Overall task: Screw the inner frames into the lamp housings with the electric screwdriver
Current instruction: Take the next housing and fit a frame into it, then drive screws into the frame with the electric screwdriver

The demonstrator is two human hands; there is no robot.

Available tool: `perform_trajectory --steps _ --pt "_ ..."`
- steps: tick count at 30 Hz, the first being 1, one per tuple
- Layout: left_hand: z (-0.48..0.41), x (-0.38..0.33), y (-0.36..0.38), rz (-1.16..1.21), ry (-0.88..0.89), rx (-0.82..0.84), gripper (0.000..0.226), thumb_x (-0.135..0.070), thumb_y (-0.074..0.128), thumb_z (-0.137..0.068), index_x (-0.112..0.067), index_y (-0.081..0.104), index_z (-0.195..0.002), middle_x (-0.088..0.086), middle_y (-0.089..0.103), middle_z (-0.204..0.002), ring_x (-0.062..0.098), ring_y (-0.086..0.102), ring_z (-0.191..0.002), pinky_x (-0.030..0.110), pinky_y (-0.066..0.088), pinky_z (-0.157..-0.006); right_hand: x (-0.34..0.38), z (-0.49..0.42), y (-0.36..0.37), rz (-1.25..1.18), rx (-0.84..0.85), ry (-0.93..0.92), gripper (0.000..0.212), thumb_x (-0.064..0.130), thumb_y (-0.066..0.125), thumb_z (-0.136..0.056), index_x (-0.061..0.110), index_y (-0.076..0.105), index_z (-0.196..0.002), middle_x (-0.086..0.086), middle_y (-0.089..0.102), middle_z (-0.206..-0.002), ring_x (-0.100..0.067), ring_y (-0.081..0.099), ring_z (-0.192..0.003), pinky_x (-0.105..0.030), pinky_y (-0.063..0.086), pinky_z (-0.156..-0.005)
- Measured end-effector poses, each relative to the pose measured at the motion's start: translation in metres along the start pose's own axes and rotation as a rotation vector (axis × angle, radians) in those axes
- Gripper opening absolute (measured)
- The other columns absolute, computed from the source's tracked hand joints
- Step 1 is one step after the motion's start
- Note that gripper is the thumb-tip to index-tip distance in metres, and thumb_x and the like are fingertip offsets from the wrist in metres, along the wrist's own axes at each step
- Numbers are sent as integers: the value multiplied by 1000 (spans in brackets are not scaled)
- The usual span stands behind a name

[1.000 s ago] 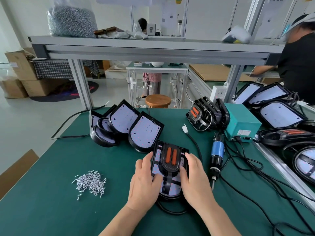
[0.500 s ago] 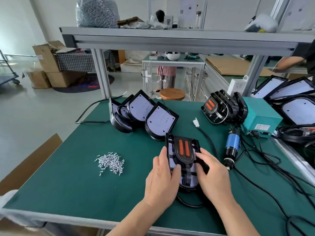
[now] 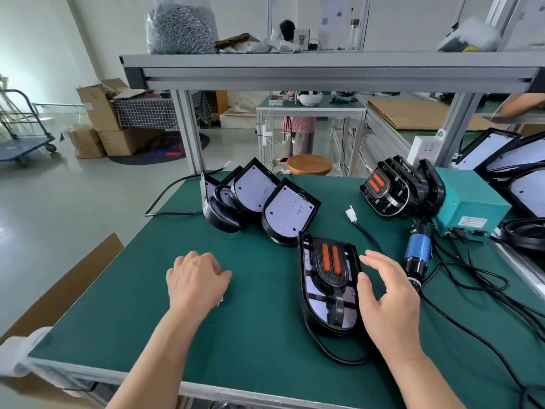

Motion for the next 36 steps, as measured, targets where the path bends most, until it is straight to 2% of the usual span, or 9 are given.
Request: perform_trajectory --steps 6,13,16,19,22,24,27,32,36 --pt "0 -6 6 -89 65 18 6 -33 63 -90 -28 62 -87 -6 51 -97 19 35 -96 31 28 -85 -2 -2 0 -34 -23 -8 33 -14 65 -86 5 70 -111 -2 67 -115 -9 57 -107 -11 38 -101" --pt "-2 -8 12 -221 110 20 19 -24 48 -101 -18 66 -102 1 58 -107 25 47 -105 35 37 -93 3 -3 -1 -62 -66 3 31 -15 63 -87 3 70 -111 -3 67 -113 -9 58 -105 -11 41 -98" --pt "4 -18 9 -14 146 -110 14 -19 49 -101 -13 62 -98 5 62 -100 26 46 -92 36 36 -84 2 -7 -8 -72 -135 56 30 -9 64 -90 5 67 -116 2 64 -114 -14 59 -103 -16 44 -94" --pt "19 -42 10 218 227 -185 10 -17 55 -100 -13 55 -91 3 64 -86 26 49 -80 37 34 -72 -15 -30 -27 -20 -212 236 32 12 68 -93 12 61 -124 5 53 -116 -19 56 -105 -35 50 -89" --pt "35 -68 20 394 296 -184 10 -13 63 -96 -14 58 -88 -6 61 -77 24 53 -78 35 35 -70 -49 -67 -45 193 -53 513 55 39 68 -92 12 48 -136 -5 45 -129 -28 54 -114 -49 49 -95" --pt "40 -78 26 473 324 -187 9 -12 67 -94 -15 62 -87 -11 60 -77 20 55 -79 32 36 -71 -66 -89 -48 298 94 648 68 51 64 -93 7 42 -140 -15 48 -134 -34 54 -117 -48 48 -96" --pt "41 -84 33 584 330 -185 12 -8 71 -91 -17 69 -84 -12 63 -78 15 59 -78 26 40 -71 -80 -109 -37 488 292 696 74 61 59 -92 3 38 -134 -15 58 -123 -36 59 -112 -40 46 -80" --pt "43 -92 34 676 322 -152 18 -2 69 -91 -18 77 -94 -12 67 -86 6 62 -84 7 41 -75 -89 -116 -22 678 379 696 59 47 69 -88 8 38 -120 -10 63 -110 -33 63 -103 -35 46 -74" --pt "46 -95 29 753 318 -165 26 0 68 -91 -24 76 -99 -15 68 -87 2 62 -85 1 39 -77 -105 -108 -28 422 228 815 44 39 67 -86 7 43 -106 -7 59 -93 -28 60 -82 -35 42 -65"
Point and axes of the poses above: each hand's wrist, its own z-axis away from the middle knuckle, its own y-axis out of the palm, x = y × z, the point moved 3 cm from there along -z, towards the middle knuckle
